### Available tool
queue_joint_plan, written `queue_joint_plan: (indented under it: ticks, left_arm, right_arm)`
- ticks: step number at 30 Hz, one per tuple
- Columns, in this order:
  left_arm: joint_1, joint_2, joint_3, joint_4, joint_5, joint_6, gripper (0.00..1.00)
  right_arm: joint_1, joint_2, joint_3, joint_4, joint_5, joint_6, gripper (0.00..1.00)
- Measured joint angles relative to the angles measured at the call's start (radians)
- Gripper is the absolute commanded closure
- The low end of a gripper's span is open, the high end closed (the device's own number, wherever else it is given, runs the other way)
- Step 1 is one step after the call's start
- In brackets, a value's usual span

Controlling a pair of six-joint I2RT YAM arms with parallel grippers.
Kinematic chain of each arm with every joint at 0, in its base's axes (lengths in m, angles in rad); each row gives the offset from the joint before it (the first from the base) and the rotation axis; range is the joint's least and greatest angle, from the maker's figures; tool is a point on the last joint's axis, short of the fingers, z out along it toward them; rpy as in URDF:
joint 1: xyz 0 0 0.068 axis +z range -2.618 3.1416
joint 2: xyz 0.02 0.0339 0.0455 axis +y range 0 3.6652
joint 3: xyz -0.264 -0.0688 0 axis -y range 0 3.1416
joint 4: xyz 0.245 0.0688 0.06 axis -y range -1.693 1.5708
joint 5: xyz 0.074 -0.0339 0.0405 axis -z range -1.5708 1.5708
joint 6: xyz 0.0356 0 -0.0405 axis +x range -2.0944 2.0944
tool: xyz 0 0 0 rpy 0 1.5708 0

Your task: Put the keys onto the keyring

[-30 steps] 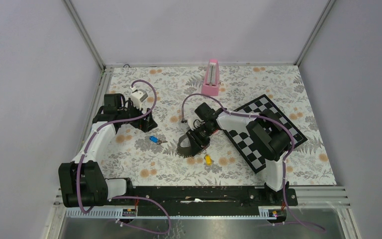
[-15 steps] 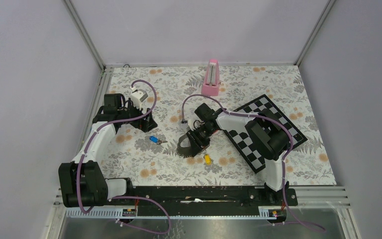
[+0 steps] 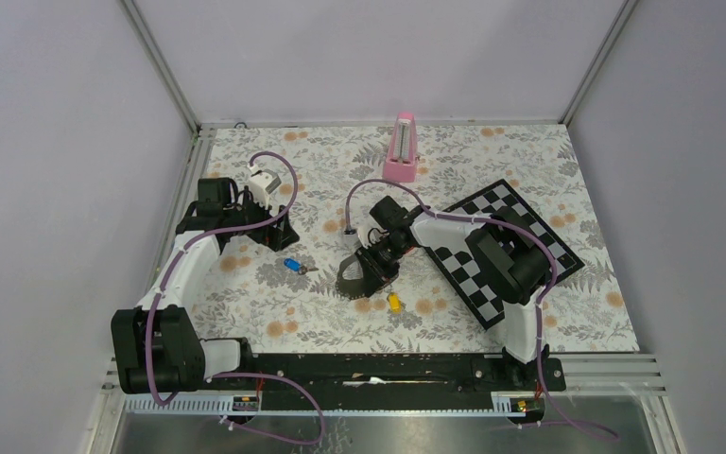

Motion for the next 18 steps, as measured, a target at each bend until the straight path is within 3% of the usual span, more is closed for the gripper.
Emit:
queue_joint_plan:
  ticks: [14,18]
  left_arm:
    - [0.0,0.0,0.0,0.0,0.0,0.0,0.08]
    - [0.0,0.0,0.0,0.0,0.0,0.001,0.08]
  right_arm:
    - [0.0,0.015,0.0,0.003,-0.018,-0.001,1.0]
    - [0.0,0.011,0.0,0.0,-0.018,-0.01,1.0]
